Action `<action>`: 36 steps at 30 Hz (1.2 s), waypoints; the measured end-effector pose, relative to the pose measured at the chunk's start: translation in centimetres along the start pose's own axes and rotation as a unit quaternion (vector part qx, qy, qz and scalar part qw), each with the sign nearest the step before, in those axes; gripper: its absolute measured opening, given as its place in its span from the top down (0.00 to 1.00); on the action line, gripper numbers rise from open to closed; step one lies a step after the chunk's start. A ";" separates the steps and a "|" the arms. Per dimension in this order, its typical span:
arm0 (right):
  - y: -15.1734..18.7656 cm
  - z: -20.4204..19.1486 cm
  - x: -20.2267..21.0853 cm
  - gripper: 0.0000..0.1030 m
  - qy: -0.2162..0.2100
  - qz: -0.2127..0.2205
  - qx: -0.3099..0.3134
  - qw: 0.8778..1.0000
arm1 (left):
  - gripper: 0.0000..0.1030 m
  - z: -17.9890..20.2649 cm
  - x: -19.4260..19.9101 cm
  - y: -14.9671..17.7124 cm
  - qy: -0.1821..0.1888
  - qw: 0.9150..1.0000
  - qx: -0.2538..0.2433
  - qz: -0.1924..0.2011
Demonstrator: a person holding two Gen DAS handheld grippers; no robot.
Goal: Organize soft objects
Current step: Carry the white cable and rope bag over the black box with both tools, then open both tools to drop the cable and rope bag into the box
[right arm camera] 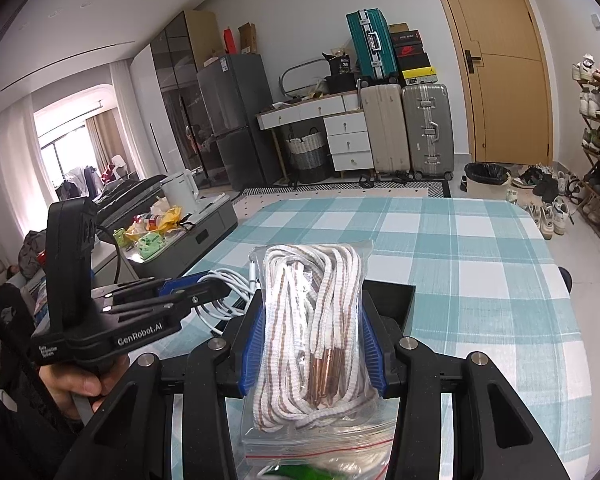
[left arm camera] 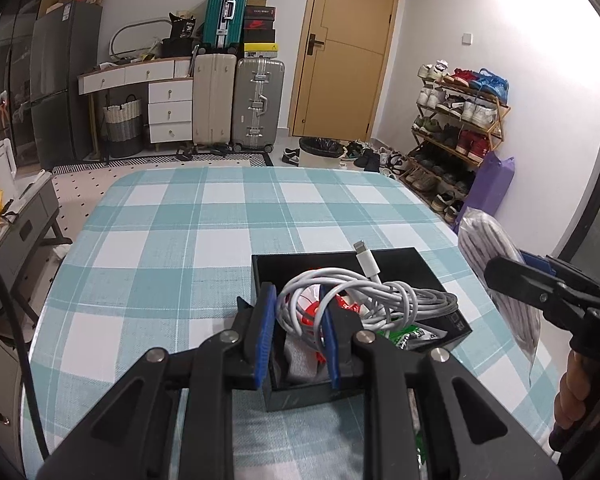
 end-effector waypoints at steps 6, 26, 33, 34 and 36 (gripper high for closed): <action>-0.3 0.7 -1.9 0.58 -0.001 -0.009 -0.005 1.000 | 0.80 0.3 -1.3 0.2 -0.003 1.000 -0.008 -0.011; -0.3 2.6 -8.8 0.58 0.030 -0.067 0.009 0.997 | 0.79 1.3 -4.5 1.1 -0.015 0.997 -0.055 -0.053; 0.1 2.8 -10.2 0.50 0.039 -0.093 0.018 0.995 | 0.68 1.1 -3.9 1.1 -0.001 0.997 -0.054 -0.055; 0.1 2.8 -10.0 0.47 0.040 -0.090 0.019 0.995 | 0.66 1.2 -3.8 1.1 0.001 0.997 -0.056 -0.054; 0.1 2.9 -9.4 0.38 0.042 -0.080 0.021 0.996 | 0.53 1.4 -3.2 1.1 0.010 0.997 -0.059 -0.048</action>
Point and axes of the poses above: each gripper's, at about its wrist camera, not at the fingertips, and x roughly against the way its jaws point, z to its right, y to its underside, the point moved 1 cm from there along -x, roughly the way its jaws point, and after that the axes turned 4 degrees about -x, right-handed, at the moved point
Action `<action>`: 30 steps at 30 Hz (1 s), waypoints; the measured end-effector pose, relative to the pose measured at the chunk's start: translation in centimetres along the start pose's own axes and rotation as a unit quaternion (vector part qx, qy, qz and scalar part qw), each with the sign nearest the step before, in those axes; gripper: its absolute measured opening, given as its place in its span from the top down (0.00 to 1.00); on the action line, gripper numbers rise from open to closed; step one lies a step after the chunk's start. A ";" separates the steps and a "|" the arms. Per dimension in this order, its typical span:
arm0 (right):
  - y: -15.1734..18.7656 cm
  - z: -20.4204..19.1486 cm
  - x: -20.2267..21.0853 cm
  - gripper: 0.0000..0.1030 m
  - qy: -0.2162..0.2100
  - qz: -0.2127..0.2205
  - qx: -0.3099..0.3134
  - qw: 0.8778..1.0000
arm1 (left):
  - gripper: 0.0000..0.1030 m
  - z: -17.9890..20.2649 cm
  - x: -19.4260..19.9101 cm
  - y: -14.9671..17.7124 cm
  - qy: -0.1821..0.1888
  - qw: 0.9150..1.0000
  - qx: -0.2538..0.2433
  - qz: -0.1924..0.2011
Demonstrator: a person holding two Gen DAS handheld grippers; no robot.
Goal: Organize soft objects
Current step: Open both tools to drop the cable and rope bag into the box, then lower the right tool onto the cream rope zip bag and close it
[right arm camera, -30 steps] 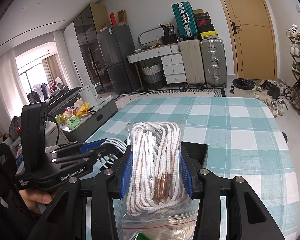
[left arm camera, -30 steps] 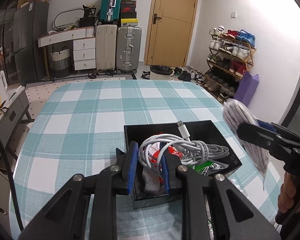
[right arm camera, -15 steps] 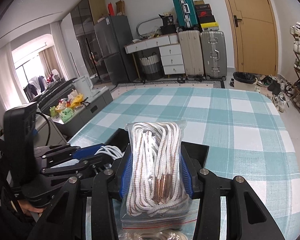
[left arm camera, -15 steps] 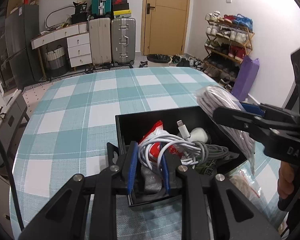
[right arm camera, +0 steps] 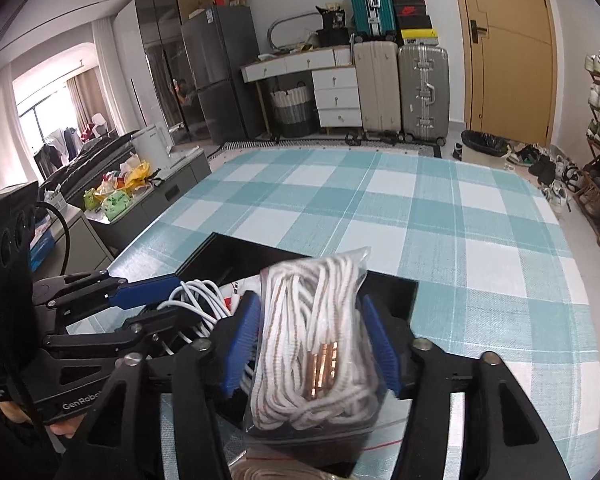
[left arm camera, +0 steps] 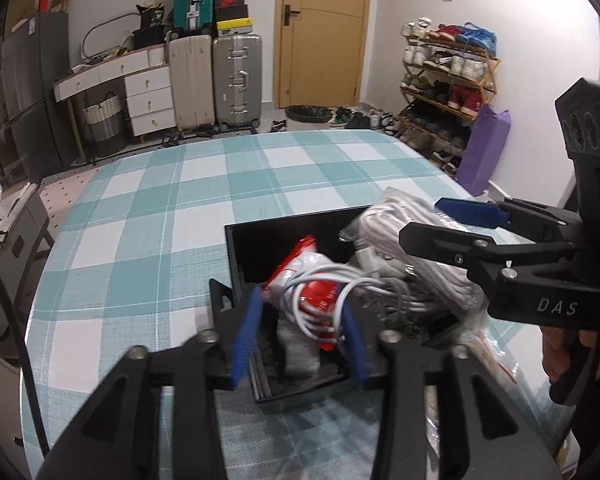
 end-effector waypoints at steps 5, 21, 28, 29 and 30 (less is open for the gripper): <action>0.4 0.6 1.7 0.30 0.014 0.011 -0.001 1.000 | 0.47 0.4 1.2 0.2 0.003 1.000 -0.004 0.010; 3.8 0.4 6.9 0.01 0.023 0.026 -0.009 0.999 | 0.00 -0.7 4.9 2.6 0.001 0.998 0.041 0.048; 6.4 0.4 7.4 0.01 0.022 0.003 -0.014 1.000 | 0.00 -0.4 4.7 4.0 -0.007 0.998 0.044 0.041; 6.8 0.5 7.3 0.01 0.020 -0.001 -0.014 1.000 | 0.00 -0.2 4.6 4.3 -0.010 0.998 0.041 0.039; 7.1 0.5 7.1 0.01 0.019 -0.006 -0.015 1.000 | 0.00 0.0 4.6 4.5 -0.012 0.998 0.038 0.038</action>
Point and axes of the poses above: each gripper's, at about its wrist camera, not at the fingertips, and x roughly against the way its jaws point, z to its right, y to its underside, the point moved 1 cm from there along -x, roughly the way its jaws point, and after that the axes turned 4 degrees about -x, right-handed, at the moved point
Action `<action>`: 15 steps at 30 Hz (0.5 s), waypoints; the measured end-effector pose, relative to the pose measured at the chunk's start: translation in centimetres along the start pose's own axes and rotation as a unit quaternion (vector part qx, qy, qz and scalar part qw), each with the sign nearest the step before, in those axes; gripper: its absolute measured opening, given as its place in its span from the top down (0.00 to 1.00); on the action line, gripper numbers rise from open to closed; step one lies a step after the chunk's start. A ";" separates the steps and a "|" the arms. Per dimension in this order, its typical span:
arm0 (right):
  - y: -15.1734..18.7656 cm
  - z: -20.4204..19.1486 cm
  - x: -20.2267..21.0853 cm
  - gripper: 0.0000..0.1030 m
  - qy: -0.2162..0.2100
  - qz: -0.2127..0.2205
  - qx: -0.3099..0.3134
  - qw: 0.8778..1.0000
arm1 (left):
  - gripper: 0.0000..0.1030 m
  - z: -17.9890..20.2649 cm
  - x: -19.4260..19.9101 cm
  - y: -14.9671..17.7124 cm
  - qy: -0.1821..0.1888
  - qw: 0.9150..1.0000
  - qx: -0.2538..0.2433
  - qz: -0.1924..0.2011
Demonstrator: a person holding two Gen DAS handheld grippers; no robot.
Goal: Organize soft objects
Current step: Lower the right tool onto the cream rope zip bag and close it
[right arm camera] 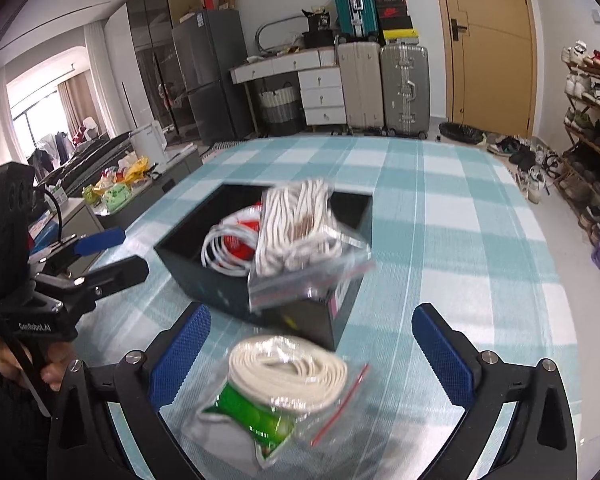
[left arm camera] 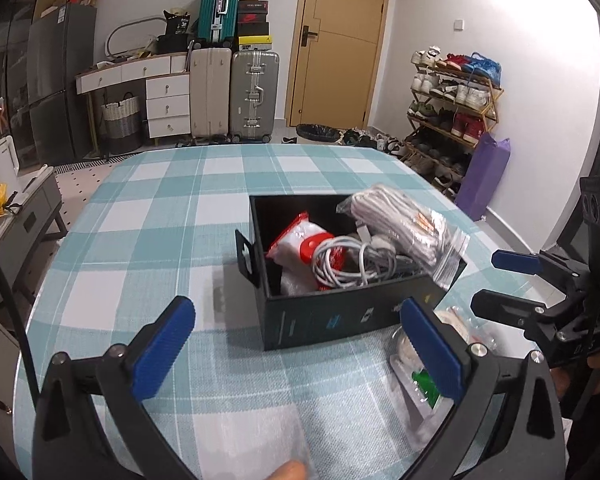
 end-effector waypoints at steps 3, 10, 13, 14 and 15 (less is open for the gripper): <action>0.8 0.3 -0.7 0.01 -0.009 -0.019 -0.002 1.000 | 0.00 0.4 -0.2 0.7 -0.010 1.000 -0.014 -0.005; 2.1 0.1 -2.7 0.01 -0.030 -0.067 0.015 0.997 | 0.00 0.7 -0.8 2.1 -0.006 1.000 -0.013 -0.017; 2.7 -0.3 -3.3 0.01 -0.034 -0.079 0.024 0.996 | 0.00 0.8 -1.2 2.8 -0.001 1.000 -0.009 -0.028; 2.8 -0.3 -3.5 0.01 -0.034 -0.077 0.024 0.996 | 0.00 0.8 -1.3 3.0 -0.001 1.000 -0.010 -0.030; 2.9 -0.2 -3.7 0.01 -0.037 -0.078 0.021 0.996 | 0.00 0.9 -1.3 3.2 0.000 0.999 -0.012 -0.031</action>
Point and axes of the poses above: each gripper's, at about its wrist camera, not at the fingertips, and x roughly against the way its jaws point, z to its right, y to its underside, the point moved 1 cm from there along -x, roughly the way its jaws point, and after that the axes turned 4 degrees about -x, right-handed, at the moved point
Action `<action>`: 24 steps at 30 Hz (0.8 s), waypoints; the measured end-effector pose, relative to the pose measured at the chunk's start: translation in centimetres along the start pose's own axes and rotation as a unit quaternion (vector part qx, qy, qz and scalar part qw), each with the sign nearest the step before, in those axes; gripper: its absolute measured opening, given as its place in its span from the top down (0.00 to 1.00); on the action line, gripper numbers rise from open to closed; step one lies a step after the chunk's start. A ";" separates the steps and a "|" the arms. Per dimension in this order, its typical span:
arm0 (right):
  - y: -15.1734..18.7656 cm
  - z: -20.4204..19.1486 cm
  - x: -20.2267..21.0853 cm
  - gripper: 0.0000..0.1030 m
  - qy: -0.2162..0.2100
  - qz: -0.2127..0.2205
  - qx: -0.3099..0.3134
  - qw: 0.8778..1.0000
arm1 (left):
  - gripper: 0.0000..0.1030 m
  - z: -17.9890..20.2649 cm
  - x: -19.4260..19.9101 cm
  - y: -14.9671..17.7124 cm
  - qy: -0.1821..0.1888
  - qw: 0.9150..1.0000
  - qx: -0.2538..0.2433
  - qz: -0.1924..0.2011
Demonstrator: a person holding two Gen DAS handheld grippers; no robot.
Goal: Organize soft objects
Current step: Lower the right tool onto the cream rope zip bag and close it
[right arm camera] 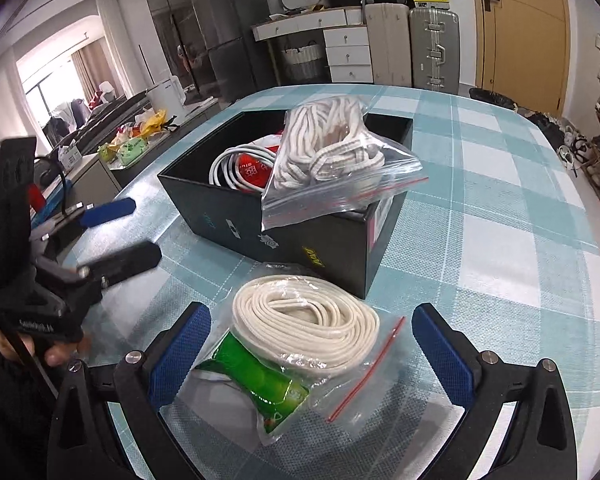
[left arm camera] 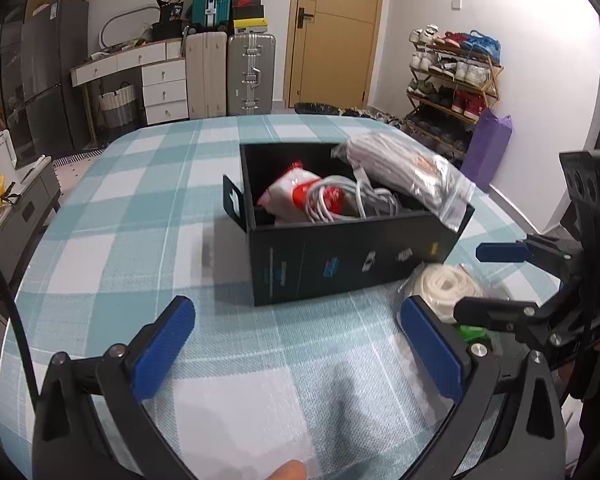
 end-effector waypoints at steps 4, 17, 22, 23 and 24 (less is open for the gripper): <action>0.3 0.1 -1.0 0.01 0.006 -0.014 0.000 1.000 | 0.00 0.1 0.1 0.4 0.004 1.000 -0.002 0.001; 0.2 -0.5 -2.7 0.01 0.003 -0.026 -0.005 1.000 | 0.00 0.3 -0.1 1.1 0.008 1.000 -0.007 -0.005; 0.1 -0.7 -2.9 0.01 0.012 -0.027 -0.008 1.000 | 0.00 0.3 -0.2 1.2 0.010 1.000 -0.007 -0.007; 0.1 -0.8 -3.0 0.01 0.014 -0.027 -0.008 0.999 | 0.00 0.3 -0.2 1.2 0.010 1.000 -0.008 -0.008; 0.1 -0.9 -3.0 0.01 0.017 -0.027 -0.008 0.999 | 0.00 0.3 -0.2 1.2 0.011 1.000 -0.008 -0.008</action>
Point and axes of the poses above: each gripper's, at about its wrist camera, not at the fingertips, and x roughly against the way its jaws point, z to its right, y to its underside, the point moved 1 cm from there along -x, roughly the way its jaws point, and after that the axes turned 4 degrees about -x, right-handed, at the moved point
